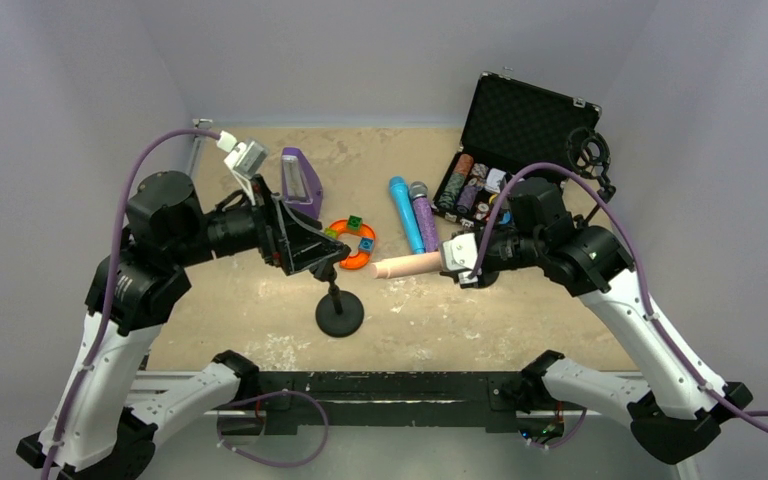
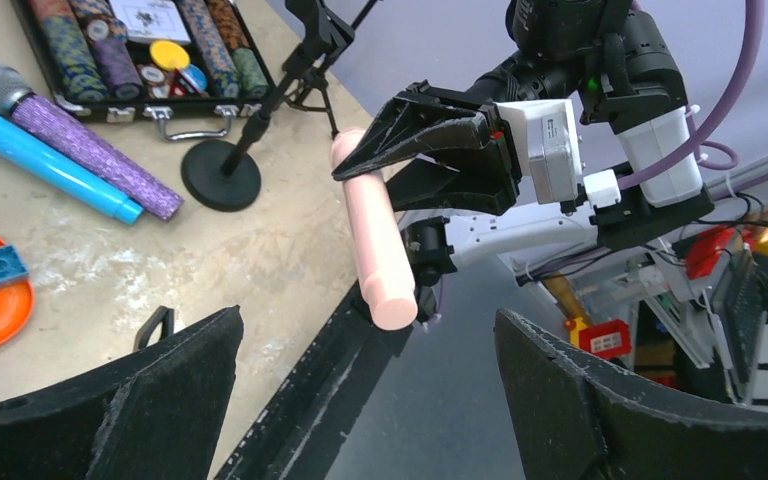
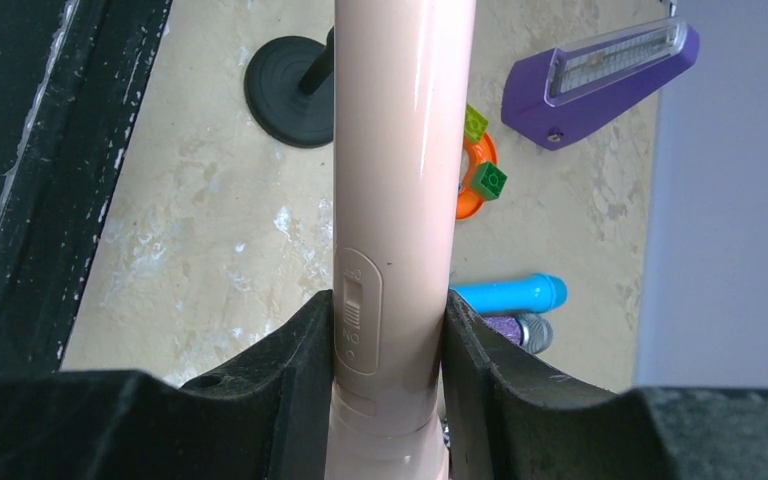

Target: Attach the microphones to the stand

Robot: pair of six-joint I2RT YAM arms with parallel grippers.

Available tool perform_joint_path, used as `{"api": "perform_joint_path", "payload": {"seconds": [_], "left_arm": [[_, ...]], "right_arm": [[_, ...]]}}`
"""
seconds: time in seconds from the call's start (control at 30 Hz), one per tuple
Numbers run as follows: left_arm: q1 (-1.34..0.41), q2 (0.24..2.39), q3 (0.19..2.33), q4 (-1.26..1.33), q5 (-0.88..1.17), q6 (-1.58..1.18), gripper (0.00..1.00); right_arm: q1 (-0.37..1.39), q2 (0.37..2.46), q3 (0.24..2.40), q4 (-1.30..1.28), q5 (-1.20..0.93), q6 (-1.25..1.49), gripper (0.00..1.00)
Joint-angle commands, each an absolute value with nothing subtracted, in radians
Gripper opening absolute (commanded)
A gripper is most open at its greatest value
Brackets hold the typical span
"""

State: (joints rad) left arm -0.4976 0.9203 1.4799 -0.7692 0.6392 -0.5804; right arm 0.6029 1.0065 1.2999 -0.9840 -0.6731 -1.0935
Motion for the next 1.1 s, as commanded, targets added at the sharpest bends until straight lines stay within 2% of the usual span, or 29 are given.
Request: {"api": "perform_joint_path", "payload": {"seconds": [0.0, 0.4, 1.07], "left_arm": [[-0.492, 0.942, 1.532, -0.705, 0.739, -0.625, 0.99], [-0.510, 0.996, 1.496, -0.644, 0.797, -0.672, 0.99], [-0.557, 1.133, 1.568, -0.636, 0.834, -0.678, 0.99]], "right_arm": [[0.604, 0.978, 1.304, -0.983, -0.691, -1.135, 0.07], [0.604, 0.938, 1.302, -0.996, -0.662, -1.150, 0.07], [0.608, 0.955, 1.391, -1.030, -0.528, -1.206, 0.07]]}}
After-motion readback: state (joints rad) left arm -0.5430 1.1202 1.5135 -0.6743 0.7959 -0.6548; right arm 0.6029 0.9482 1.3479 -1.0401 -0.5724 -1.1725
